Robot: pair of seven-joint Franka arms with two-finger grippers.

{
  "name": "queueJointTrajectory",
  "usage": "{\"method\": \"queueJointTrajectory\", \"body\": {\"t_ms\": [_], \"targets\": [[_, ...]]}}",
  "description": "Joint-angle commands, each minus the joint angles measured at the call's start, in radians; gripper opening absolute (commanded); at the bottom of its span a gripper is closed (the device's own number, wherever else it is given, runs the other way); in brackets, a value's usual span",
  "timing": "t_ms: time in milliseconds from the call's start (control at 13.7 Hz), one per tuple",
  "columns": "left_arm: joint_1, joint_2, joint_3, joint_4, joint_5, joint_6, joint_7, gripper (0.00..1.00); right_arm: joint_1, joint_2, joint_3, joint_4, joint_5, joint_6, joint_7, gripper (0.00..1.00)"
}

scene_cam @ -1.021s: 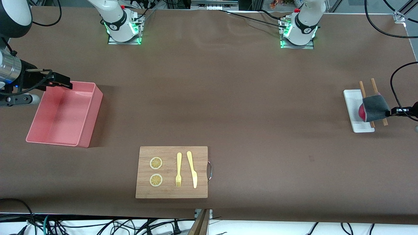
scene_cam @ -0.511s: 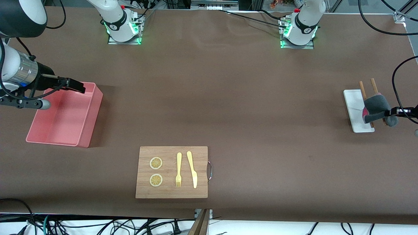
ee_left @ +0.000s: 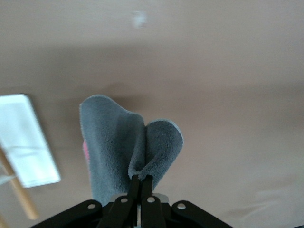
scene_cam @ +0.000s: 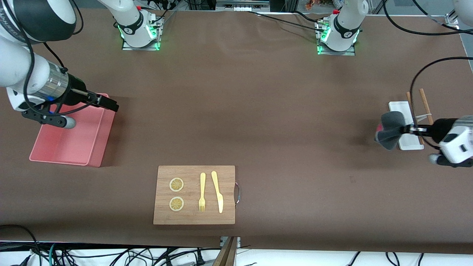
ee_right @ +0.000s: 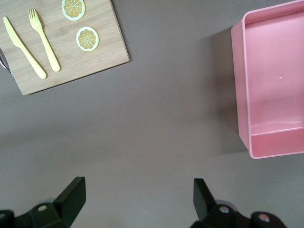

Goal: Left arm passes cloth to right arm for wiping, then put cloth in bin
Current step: 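Lift the cloth off the pegs with the left gripper toward the table middle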

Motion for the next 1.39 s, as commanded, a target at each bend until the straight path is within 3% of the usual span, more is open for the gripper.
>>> {"method": "queueJointTrajectory", "body": {"t_ms": [0,219,292,802,1313], "targets": [[-0.096,0.011,0.021,0.074,-0.188,-0.058,-0.161,0.00,0.005,0.027,-0.002,0.021,0.021,0.000,0.040,1.00],[-0.139,0.034,0.020,0.076,-0.459,-0.050,-0.485,0.00,0.028,0.059,-0.003,0.021,0.064,0.059,0.101,1.00],[-0.175,0.034,0.020,0.079,-0.492,-0.018,-0.572,0.00,0.044,0.073,-0.003,0.021,0.064,0.074,0.115,0.99],[-0.493,0.027,0.018,0.104,-0.505,0.167,-0.954,0.00,0.153,0.145,-0.003,0.021,0.076,0.201,0.327,1.00],[-0.706,0.046,0.020,0.102,-0.548,0.530,-1.396,0.00,0.186,0.185,-0.002,0.021,0.193,0.264,0.440,0.99]]}}
